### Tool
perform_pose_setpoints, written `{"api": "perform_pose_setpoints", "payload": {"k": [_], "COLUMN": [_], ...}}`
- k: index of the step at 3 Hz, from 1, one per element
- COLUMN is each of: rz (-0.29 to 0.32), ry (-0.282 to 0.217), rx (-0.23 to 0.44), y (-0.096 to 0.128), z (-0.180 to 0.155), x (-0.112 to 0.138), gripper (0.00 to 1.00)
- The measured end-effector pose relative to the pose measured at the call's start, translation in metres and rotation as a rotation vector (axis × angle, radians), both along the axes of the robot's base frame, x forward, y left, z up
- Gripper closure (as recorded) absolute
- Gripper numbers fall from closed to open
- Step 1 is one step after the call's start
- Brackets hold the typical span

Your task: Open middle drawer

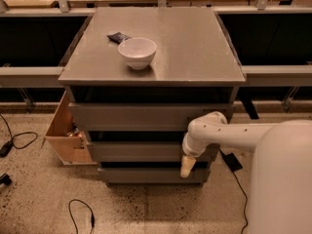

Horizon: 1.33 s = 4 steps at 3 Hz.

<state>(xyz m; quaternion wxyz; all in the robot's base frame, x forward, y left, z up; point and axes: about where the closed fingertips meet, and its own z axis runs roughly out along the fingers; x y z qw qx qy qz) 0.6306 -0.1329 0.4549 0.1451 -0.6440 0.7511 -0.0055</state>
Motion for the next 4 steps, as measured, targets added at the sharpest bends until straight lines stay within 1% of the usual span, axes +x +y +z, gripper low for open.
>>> {"api": "perform_pose_setpoints", "payload": {"k": [1, 2, 4], "rz": [-0.03, -0.075, -0.075], "ry": [0.029, 0.064, 0.063], "rx": [0.012, 0.044, 0.044], "y": [0.003, -0.002, -0.002], "z": [-0.023, -0.049, -0.035], "x": [0.021, 0.012, 0.013], "gripper": [0.17, 0.4, 0.87]}}
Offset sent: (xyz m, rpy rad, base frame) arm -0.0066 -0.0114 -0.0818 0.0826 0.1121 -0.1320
